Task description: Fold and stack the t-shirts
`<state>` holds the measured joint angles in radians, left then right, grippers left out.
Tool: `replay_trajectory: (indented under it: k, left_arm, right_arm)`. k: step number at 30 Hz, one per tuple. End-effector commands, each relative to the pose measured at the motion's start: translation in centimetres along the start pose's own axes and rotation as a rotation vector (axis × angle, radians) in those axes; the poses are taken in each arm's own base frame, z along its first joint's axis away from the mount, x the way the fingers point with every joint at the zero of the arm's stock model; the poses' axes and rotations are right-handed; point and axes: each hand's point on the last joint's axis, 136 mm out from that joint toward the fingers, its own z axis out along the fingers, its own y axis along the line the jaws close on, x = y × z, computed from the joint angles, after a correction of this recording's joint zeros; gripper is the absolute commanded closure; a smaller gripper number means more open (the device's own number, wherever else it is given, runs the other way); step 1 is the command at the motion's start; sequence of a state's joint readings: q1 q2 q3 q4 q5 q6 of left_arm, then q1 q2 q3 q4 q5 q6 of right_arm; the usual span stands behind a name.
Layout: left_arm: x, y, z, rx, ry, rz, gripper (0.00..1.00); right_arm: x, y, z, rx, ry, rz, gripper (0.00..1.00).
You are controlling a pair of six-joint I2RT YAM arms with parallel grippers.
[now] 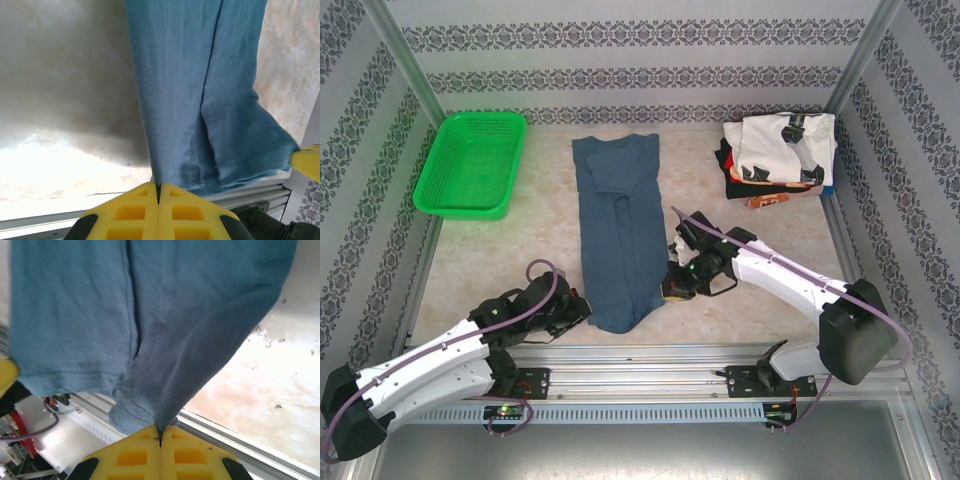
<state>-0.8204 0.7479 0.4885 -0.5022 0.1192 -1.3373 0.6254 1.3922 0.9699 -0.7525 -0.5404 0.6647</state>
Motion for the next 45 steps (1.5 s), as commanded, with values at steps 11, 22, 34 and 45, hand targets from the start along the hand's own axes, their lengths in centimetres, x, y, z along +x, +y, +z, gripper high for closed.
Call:
replay_trajectory:
  k: [11, 22, 34, 45]
  left_arm:
    - [-6.9, -5.0, -2.1, 0.092, -0.083, -0.067, 1.0]
    - [-12.0, -7.1, -1.2, 0.117, -0.089, -0.086, 1.0]
    - [-16.6, -8.4, -0.1, 0.125, -0.094, -0.079, 1.0]
    - [-19.7, -8.6, 1.5, 0.123, -0.081, -0.078, 1.0]
  right_arm:
    - [-5.3, 1.9, -2.7, 0.0, -0.026, -0.048, 1.0]
    - [-11.7, 1.9, -3.5, -0.013, -0.064, -0.043, 1.0]
    - [-17.6, 1.6, -5.2, 0.02, -0.131, -0.065, 1.0]
    - [-21.3, 0.9, -5.0, 0.041, -0.153, -0.07, 1.0]
